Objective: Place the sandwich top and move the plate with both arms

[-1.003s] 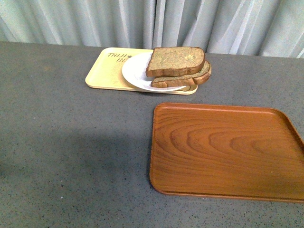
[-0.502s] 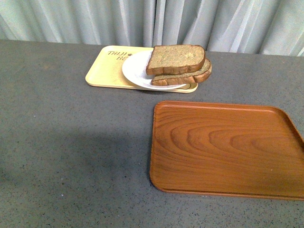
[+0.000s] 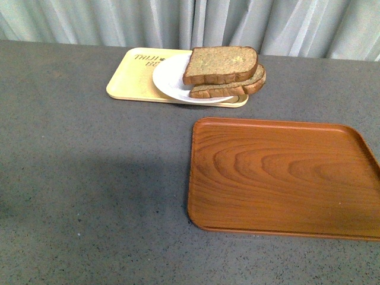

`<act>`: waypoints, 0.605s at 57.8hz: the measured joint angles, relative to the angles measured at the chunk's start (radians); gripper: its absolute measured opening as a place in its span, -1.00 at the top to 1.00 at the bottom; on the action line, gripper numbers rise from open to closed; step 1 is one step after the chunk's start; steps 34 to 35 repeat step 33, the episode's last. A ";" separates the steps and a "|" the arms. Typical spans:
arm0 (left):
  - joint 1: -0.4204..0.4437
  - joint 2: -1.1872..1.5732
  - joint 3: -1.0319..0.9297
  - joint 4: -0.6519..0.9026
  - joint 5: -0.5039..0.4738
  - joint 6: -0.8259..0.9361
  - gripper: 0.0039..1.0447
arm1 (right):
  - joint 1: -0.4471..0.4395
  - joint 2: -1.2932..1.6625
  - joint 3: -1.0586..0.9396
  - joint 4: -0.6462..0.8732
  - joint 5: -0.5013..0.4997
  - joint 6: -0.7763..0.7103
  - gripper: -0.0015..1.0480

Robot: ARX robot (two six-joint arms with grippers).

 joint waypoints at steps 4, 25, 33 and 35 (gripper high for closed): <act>0.000 0.000 0.000 0.000 0.000 0.002 -0.82 | 0.000 0.000 0.000 0.000 0.000 0.000 -0.82; 0.000 0.000 0.000 0.000 0.000 0.002 -0.83 | 0.000 0.000 0.000 0.000 0.000 0.000 -0.82; 0.000 0.000 0.000 0.000 0.000 0.002 -0.83 | 0.000 0.000 0.000 0.000 0.000 0.000 -0.82; 0.000 0.000 0.000 0.000 0.000 0.002 -0.83 | 0.000 0.000 0.000 0.000 0.000 0.000 -0.82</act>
